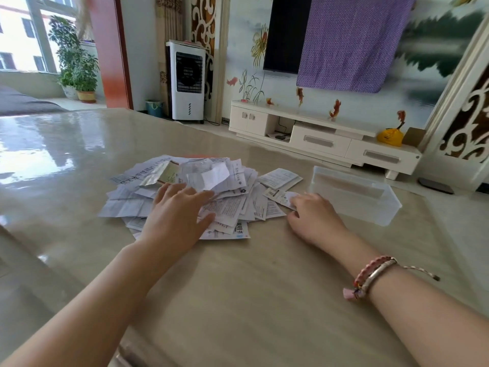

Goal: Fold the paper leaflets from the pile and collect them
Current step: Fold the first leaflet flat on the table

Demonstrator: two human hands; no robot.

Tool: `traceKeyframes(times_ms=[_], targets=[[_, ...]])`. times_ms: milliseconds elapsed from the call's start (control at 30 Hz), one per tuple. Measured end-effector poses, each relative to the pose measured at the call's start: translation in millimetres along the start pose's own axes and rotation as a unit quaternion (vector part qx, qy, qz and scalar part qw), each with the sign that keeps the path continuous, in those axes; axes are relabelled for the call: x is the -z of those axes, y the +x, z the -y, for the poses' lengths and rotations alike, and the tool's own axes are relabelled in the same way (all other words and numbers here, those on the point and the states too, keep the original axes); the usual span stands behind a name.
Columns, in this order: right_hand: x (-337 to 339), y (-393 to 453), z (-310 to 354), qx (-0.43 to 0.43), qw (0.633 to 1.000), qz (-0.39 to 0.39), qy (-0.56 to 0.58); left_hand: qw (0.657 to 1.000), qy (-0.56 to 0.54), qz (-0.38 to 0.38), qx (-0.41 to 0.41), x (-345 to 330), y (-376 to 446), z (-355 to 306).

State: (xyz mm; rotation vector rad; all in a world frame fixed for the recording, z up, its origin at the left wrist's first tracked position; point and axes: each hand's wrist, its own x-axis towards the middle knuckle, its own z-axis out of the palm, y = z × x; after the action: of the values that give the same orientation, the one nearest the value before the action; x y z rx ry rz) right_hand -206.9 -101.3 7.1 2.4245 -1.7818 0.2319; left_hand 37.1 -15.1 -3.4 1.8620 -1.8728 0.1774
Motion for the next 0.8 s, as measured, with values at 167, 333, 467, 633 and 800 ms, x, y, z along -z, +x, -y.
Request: traceKeyframes(times_ms=[167,333,467,633,800], targets=[[11.5,-11.3,0.8,0.006,0.994,-0.088,0.062,0.993,0.027,-0.08,-0.076,-3.6,-1.1,-6.4],[29.1,-31.8,4.6,0.036,0.973,-0.14,0.18,0.988,-0.028,-0.121,-0.093,-4.0,-5.7,-22.0],[32.5,-56.4,2.3,0.001,0.914,-0.072,0.399,0.977,-0.09,-0.117,-0.153,-2.6,-8.1,-37.2],[18.6,-73.3,-20.2,-0.013,0.89,-0.036,0.454,0.956,-0.143,-0.007,-0.255,-7.8,-23.6,-53.7],[11.9,-81.8,-30.5,0.025,0.935,-0.055,0.35,0.954,-0.172,0.091,-0.228,-12.9,-32.5,-58.6]])
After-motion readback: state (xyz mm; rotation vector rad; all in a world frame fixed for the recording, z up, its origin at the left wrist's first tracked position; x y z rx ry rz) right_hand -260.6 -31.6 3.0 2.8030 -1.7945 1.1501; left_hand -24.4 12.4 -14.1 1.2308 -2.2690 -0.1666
